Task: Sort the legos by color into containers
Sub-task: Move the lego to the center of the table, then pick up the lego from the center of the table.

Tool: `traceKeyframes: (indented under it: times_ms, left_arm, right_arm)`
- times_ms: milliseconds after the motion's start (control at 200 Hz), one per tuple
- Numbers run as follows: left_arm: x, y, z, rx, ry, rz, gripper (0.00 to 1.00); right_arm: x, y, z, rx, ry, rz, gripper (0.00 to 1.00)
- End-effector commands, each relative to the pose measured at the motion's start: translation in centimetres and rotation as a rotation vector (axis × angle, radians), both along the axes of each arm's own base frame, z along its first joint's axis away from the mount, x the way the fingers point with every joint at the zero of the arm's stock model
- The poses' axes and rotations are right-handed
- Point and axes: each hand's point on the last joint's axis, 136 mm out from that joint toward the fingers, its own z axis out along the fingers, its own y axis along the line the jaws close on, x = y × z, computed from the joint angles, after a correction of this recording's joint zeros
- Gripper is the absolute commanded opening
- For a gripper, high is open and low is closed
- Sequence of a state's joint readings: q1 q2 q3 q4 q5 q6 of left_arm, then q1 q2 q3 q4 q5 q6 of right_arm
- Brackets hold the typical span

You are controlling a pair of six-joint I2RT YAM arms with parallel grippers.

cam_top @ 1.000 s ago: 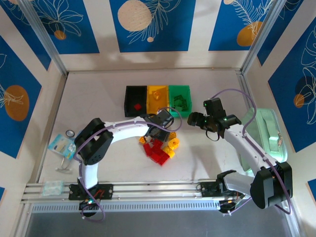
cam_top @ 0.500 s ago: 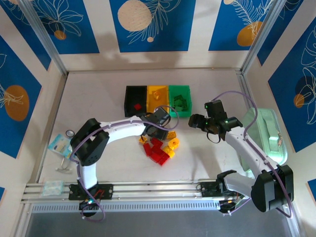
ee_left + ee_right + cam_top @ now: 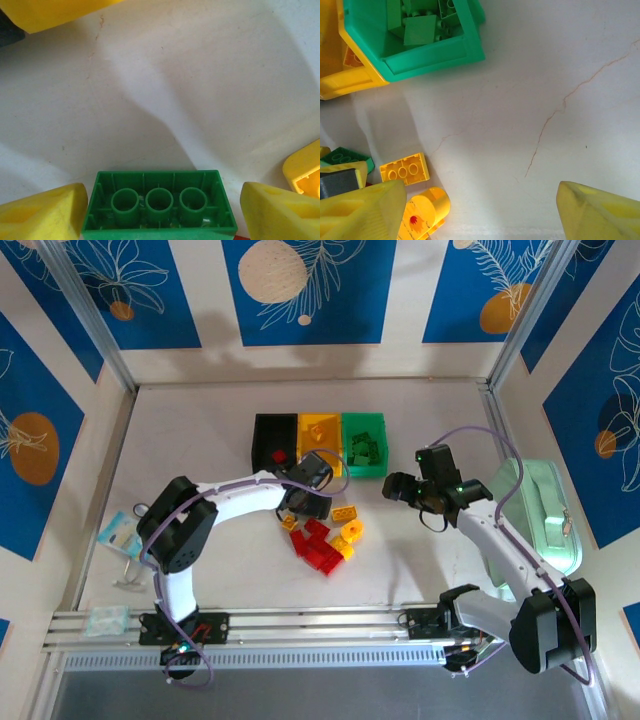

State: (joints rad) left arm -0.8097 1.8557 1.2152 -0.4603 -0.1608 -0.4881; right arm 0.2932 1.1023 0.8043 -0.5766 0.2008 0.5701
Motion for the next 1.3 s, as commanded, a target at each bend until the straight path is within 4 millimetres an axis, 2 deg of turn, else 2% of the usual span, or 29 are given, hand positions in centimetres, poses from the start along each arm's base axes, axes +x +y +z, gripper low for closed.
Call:
traceKeyframes:
  times_ms: [0,505,710,810,901,981,1126,1291]
  left_arm:
    - [-0.2,0.1,1.3,-0.019,-0.008,-0.014,0.81]
    - [-1.0,0.3,-0.7,0.025,0.065,-0.018,0.8]
    - [-0.9,-0.1,-1.3,0.027,0.08,-0.023,0.74]
    - [-0.7,0.1,-1.3,0.047,0.079,-0.016,0.64]
    - [-0.4,0.1,-0.5,0.044,0.062,-0.012,0.54]
    - [0.0,-0.1,0.7,0.035,0.039,-0.012,0.48]
    - [1.1,-1.2,4.0,-0.012,-0.013,-0.021,0.47]
    - [3.5,-4.4,8.2,-0.105,-0.099,-0.075,0.47]
  right_arm:
    - [-0.6,0.2,-0.1,0.023,0.011,0.0,0.79]
    - [-0.4,0.3,-0.5,0.024,0.016,-0.003,0.79]
    - [-0.3,0.4,-0.7,0.026,0.018,-0.002,0.79]
    - [-0.4,0.4,-0.7,0.027,0.019,-0.001,0.79]
    - [-0.4,0.2,-0.6,0.023,0.015,-0.003,0.79]
    - [-0.5,0.0,-0.7,0.019,0.013,-0.008,0.79]
    - [-0.6,-1.4,-1.2,-0.016,0.038,-0.066,0.79]
    - [-1.0,-3.1,-1.8,-0.023,0.069,-0.139,0.79]
